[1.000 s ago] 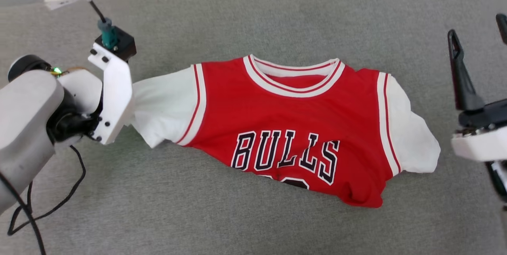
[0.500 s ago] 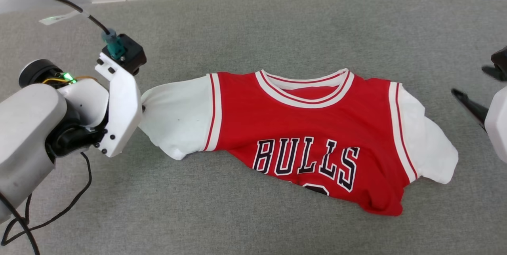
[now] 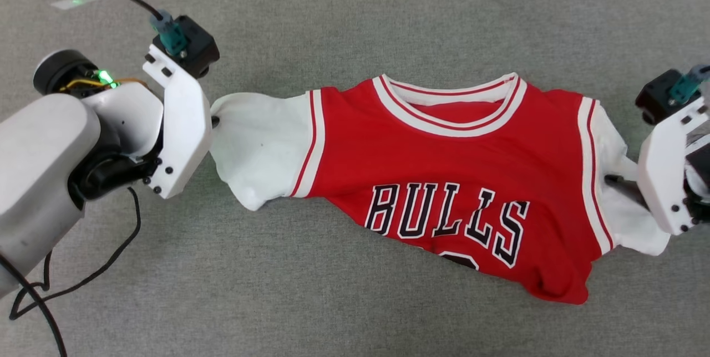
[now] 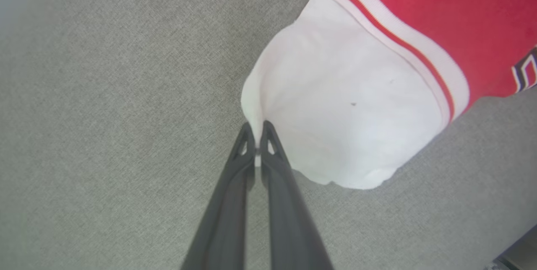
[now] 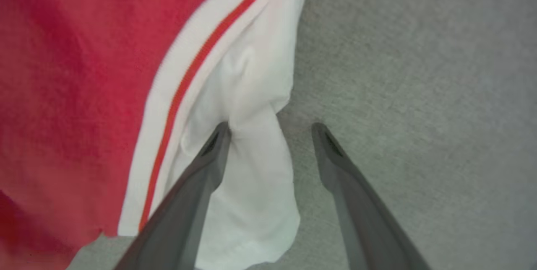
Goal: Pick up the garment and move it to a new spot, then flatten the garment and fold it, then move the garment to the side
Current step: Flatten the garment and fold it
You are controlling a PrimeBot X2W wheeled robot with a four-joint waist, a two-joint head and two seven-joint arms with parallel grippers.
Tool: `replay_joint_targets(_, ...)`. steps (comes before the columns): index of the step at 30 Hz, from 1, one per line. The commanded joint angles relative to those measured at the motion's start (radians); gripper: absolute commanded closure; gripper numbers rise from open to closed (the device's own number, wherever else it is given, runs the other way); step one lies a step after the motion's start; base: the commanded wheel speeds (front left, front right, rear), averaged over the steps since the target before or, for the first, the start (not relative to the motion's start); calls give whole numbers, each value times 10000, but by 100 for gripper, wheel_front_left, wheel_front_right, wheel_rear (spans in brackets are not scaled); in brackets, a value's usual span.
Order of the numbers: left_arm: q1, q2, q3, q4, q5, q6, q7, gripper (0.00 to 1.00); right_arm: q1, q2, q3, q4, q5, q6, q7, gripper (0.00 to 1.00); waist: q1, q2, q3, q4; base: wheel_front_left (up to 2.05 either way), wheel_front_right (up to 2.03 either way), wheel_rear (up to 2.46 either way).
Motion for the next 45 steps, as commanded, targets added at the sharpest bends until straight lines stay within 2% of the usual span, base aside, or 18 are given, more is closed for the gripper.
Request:
replay_joint_targets(1,-134,-36,72,-10,54,-24,-55,100,-105,172,232,338,-10,-7,-131,0,0,0,153,67,0,0,0)
replay_joint_targets(6,-130,-96,103,83,9,-42,-265,100,146,794,1144,1312,314,-8,-787,0,0,0,256,81,0,0,0)
replay_joint_targets(7,-78,-83,97,127,14,-45,-323,100,87,818,1239,1433,294,-8,-1037,52,0,0,225,55,0,0,0)
replay_joint_targets(8,-25,-76,108,154,48,-58,-459,100,0,809,1349,1541,296,-10,-1235,100,0,0,166,27,0,0,0)
replay_joint_targets(11,162,-78,108,297,81,-94,-868,100,-265,687,1404,1678,426,-10,-1982,100,0,0,-128,-67,0,0,0)
replay_joint_targets(20,316,-116,231,409,241,-155,-2115,100,-760,-264,1341,1158,393,-8,-4225,100,0,0,-1306,-105,0,0,0)
replay_joint_targets(27,45,27,592,65,628,-44,-3170,100,-719,-908,764,302,-66,-10,-5230,100,0,0,-2091,-67,0,0,0)
replay_joint_targets(35,-767,49,1162,-295,1090,335,-3838,100,-1258,-674,-556,-604,-779,-10,-5514,100,0,0,-2631,-3,0,0,0)
replay_joint_targets(39,-1346,-174,1426,-164,1366,497,-4046,100,-1691,-403,-1220,-830,-1153,-10,-5426,100,0,0,-2695,56,0,0,0)
replay_joint_targets(45,-2372,-647,1734,274,1603,514,-4235,100,-2705,117,-1960,-795,-1831,-10,-5160,100,0,0,-2373,150,0,0,0)
